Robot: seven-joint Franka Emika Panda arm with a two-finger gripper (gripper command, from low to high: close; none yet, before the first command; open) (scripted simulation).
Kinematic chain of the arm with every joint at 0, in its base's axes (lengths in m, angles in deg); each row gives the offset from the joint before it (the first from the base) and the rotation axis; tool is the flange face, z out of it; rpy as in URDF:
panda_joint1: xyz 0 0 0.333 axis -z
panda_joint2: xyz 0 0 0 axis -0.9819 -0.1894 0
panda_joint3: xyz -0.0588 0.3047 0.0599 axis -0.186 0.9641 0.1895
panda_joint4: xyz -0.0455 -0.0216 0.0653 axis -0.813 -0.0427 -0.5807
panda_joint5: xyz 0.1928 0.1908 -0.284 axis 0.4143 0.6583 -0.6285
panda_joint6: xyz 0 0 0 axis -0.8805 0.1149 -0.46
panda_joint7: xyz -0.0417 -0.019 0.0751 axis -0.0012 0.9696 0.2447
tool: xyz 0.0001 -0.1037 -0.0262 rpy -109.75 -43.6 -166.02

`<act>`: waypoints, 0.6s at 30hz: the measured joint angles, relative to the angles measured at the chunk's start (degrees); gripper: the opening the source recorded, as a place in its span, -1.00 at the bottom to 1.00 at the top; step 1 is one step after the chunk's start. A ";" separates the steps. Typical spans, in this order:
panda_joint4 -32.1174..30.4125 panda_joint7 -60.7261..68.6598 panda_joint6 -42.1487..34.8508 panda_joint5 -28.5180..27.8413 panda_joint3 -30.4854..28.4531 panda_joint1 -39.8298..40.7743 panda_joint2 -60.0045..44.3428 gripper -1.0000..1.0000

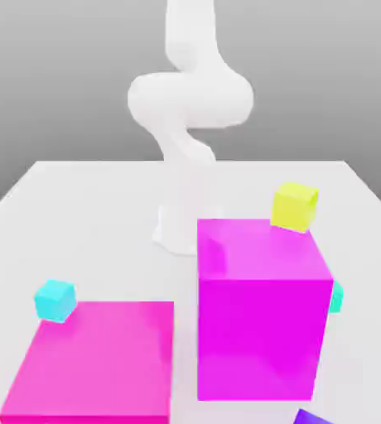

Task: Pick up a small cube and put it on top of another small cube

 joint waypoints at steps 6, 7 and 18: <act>-9.23 13.73 8.83 0.42 2.03 -10.73 -11.98 0.00; -10.75 16.04 10.30 0.55 2.44 -12.42 -13.95 0.00; -28.44 43.00 27.91 1.02 10.22 -30.70 -38.38 0.00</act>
